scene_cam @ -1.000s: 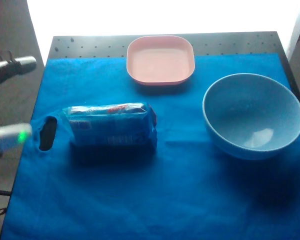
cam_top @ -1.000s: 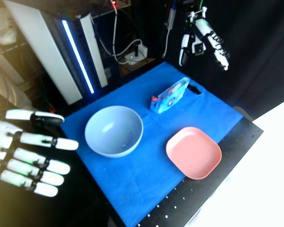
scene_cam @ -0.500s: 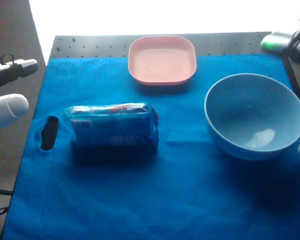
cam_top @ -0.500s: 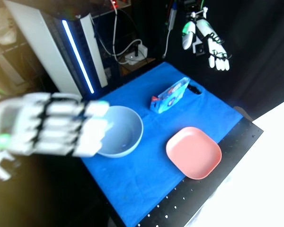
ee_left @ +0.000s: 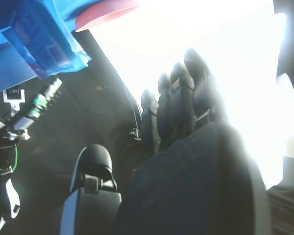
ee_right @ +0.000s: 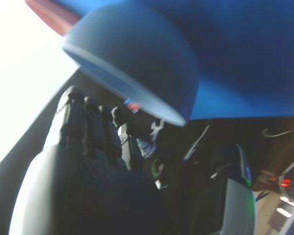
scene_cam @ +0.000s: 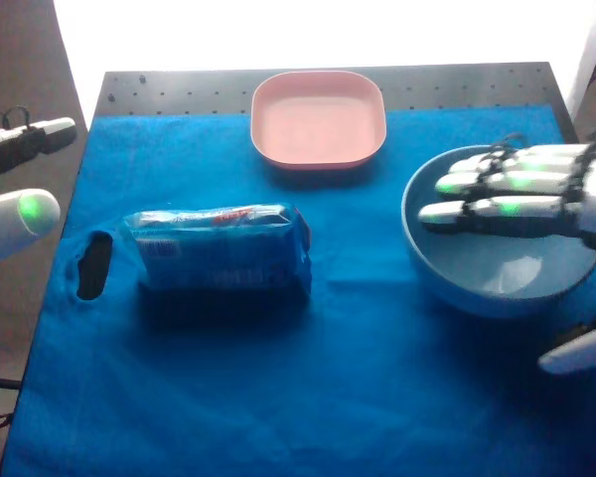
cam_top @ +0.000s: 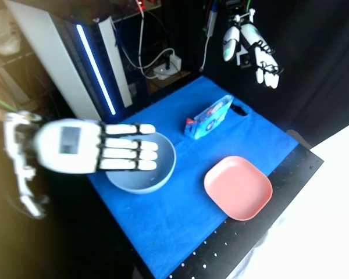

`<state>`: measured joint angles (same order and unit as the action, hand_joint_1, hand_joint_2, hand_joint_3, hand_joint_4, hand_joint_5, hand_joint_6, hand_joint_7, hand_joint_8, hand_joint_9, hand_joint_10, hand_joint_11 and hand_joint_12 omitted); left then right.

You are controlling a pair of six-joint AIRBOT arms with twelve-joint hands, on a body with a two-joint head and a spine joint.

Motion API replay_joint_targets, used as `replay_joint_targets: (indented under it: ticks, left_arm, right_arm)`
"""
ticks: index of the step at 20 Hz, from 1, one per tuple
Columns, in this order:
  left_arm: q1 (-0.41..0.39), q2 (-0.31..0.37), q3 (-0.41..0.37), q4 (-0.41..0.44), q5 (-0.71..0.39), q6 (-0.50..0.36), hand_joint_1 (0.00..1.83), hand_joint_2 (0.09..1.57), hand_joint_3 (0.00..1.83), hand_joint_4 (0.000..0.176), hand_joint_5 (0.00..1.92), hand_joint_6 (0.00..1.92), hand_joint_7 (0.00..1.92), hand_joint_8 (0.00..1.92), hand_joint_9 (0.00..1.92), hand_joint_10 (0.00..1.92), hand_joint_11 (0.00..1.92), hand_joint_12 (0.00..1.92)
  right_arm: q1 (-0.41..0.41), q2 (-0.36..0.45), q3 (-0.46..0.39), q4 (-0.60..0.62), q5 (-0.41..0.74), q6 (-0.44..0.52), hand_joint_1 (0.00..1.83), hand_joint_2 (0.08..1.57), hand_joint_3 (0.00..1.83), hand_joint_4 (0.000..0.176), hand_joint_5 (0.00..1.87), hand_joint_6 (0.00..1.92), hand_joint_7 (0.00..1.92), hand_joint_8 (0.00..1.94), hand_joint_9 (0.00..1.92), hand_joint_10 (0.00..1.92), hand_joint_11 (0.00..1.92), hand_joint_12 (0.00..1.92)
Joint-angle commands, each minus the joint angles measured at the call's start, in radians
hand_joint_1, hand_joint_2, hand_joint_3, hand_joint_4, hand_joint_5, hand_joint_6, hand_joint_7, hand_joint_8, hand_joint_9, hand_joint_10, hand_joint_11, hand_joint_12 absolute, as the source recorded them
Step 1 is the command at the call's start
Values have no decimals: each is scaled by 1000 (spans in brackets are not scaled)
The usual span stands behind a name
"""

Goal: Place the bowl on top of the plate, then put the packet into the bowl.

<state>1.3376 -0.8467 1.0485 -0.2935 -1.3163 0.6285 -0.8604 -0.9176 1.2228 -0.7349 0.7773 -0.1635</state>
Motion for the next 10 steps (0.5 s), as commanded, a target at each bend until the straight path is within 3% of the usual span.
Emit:
replay_joint_targets:
  ticks: [1, 2, 3, 4, 6, 7, 8, 9, 10]
  left_arm:
    - [-11, -1, 4, -20, -140, -6, 45, 1231, 1, 79, 282, 0, 242, 0, 160, 9, 0, 108]
    - [-12, -2, 3, -19, -141, -6, 47, 1233, 2, 78, 282, 0, 238, 0, 146, 6, 2, 68]
    - [-12, -3, 2, -19, -144, -6, 45, 1235, 0, 74, 272, 0, 223, 0, 135, 1, 0, 95]
    - [-12, -3, 1, -19, -146, -6, 35, 1231, 0, 76, 269, 0, 220, 0, 133, 0, 0, 122]
    - [-12, -3, 0, -19, -149, -7, 58, 1232, 0, 77, 263, 0, 220, 2, 120, 0, 0, 173]
    - [-12, -4, -1, -19, -151, -7, 65, 1236, 1, 71, 262, 0, 220, 1, 122, 1, 0, 155]
    - [-12, -6, -2, -19, -154, -7, 68, 1231, 0, 73, 264, 0, 217, 1, 129, 2, 0, 199]
    - [-12, -7, -3, -19, -155, -7, 93, 1218, 0, 78, 273, 2, 218, 1, 122, 1, 0, 237]
    - [-12, -9, -3, -20, -156, -8, 96, 1216, 0, 81, 274, 1, 220, 1, 119, 0, 0, 246]
  right_arm:
    - [12, -11, 9, 19, 53, 12, 823, 928, 3, 37, 163, 16, 64, 5, 90, 12, 151, 80]
    - [14, -26, 17, 8, 41, 12, 900, 930, 1, 24, 221, 7, 108, 3, 130, 9, 183, 113]
    - [21, -38, 23, -4, 33, 12, 1040, 972, 2, 25, 283, 3, 174, 2, 209, 10, 239, 172]
    - [31, -45, 25, -17, 25, 12, 1151, 1015, 1, 6, 336, 10, 219, 6, 265, 2, 244, 299]
    - [43, -53, 27, -37, 18, 12, 1447, 1100, 5, 0, 535, 16, 432, 15, 477, 14, 256, 661]
    - [47, -57, 28, -41, 17, 12, 1525, 1134, 6, 0, 716, 29, 594, 14, 612, 25, 282, 818]
    - [48, -59, 29, -43, 16, 12, 1430, 1157, 5, 0, 849, 35, 744, 18, 697, 28, 295, 941]
    - [49, -60, 30, -43, 16, 12, 1278, 1110, 1, 0, 1024, 754, 934, 702, 859, 63, 342, 1142]
    - [50, -61, 30, -43, 16, 12, 1235, 1112, 3, 0, 1006, 966, 973, 871, 939, 90, 361, 1211]
